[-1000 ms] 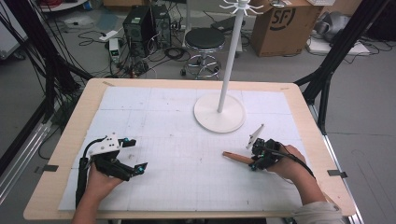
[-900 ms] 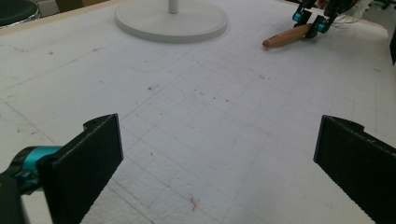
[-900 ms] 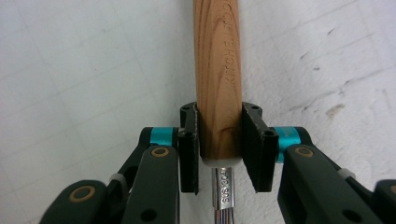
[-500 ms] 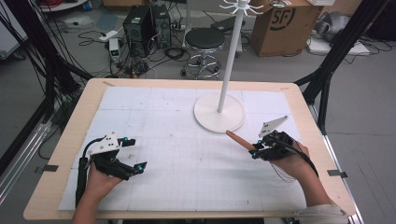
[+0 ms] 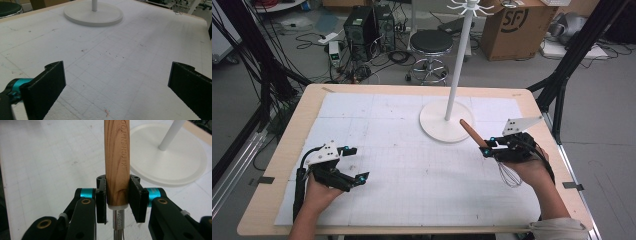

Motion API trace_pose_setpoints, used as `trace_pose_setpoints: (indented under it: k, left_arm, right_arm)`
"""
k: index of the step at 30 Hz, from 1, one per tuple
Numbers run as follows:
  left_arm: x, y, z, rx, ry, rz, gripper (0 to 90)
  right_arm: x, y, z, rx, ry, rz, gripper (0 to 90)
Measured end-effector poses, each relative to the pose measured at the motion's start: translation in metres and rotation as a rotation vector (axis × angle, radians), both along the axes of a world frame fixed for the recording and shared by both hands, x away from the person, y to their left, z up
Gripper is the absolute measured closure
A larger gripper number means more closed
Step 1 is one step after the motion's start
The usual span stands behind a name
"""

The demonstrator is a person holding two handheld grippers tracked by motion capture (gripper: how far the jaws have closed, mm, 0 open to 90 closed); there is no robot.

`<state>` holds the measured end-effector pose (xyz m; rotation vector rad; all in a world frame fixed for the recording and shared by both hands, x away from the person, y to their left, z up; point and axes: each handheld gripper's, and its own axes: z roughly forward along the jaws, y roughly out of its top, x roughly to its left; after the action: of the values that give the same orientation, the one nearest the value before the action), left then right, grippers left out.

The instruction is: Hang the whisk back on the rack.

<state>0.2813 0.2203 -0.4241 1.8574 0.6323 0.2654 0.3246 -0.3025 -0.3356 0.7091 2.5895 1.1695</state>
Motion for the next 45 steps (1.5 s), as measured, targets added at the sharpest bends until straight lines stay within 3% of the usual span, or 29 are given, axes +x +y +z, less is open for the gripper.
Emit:
trace_pose_setpoints:
  k: [7, 20, 36, 45]
  left_arm:
    - [-0.001, -0.002, 0.001, 0.000, -0.001, -0.001, 1.9]
    - [-0.003, -0.004, 0.002, 0.010, -0.002, -0.005, 1.9]
    - [-0.003, -0.004, 0.002, 0.010, -0.002, -0.007, 1.9]
    - [-0.003, -0.003, 0.002, 0.009, -0.001, -0.007, 1.9]
  right_arm:
    - [0.002, 0.001, 0.009, 0.056, -0.037, -0.010, 70.5]
    - [0.020, -0.002, 0.053, 0.223, -0.160, -0.085, 70.5]
    - [0.054, -0.007, 0.110, 0.321, -0.216, -0.123, 70.5]
    - [0.071, -0.013, 0.132, 0.350, -0.232, -0.145, 70.5]
